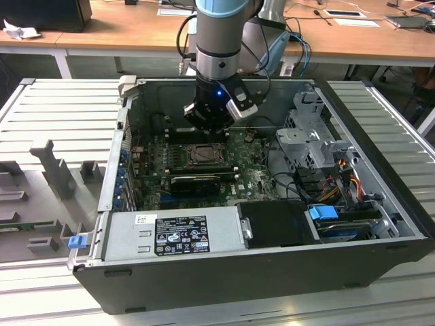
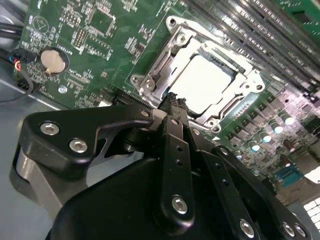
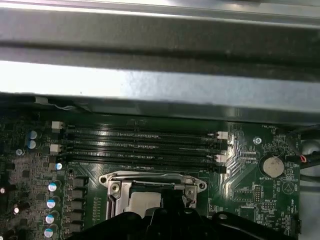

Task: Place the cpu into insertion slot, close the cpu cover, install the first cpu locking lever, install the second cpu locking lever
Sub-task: 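Install the second cpu locking lever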

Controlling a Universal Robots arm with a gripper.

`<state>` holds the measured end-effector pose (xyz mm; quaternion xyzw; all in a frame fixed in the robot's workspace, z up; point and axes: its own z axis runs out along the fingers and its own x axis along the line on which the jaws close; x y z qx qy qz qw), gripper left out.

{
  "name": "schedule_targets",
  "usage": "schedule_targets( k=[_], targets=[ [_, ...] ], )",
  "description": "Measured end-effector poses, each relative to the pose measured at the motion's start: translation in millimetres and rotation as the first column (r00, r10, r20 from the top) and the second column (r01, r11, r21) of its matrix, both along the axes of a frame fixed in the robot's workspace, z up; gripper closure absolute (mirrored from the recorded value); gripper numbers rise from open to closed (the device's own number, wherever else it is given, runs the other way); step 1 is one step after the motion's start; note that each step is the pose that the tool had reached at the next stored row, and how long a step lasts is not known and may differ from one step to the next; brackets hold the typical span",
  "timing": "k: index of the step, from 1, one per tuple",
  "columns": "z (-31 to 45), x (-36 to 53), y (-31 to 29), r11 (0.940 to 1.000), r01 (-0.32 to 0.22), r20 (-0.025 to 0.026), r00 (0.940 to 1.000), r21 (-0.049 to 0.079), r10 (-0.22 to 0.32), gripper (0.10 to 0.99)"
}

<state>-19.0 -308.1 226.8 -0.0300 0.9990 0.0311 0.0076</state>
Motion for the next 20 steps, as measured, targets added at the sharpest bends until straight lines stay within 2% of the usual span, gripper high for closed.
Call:
schedule_targets(
  k=[3, 5, 8, 10, 18, 20],
  targets=[
    [-0.4, 0.0, -7.7, 1.0, 0.0, -0.0001, 1.0, 0.0, 0.0, 0.98],
    [-0.3, 0.0, -9.2, 1.0, 0.0, 0.0, 1.0, 0.0, 0.0, 0.98],
    [5.1, 0.0, -10.2, 1.0, 0.0, 0.0, 1.0, 0.0, 0.0, 0.98],
    [6.2, 0.1, -11.2, 1.0, 0.0, 0.0001, 1.0, 0.0, 0.0, 0.98],
    [6.2, 0.0, -32.3, 1.0, 0.0, 0.0, 1.0, 0.001, 0.0, 0.98],
    [6.7, -0.1, -32.9, 1.0, 0.0, 0.0, 1.0, 0.001, 0.0, 0.98]
  ],
)
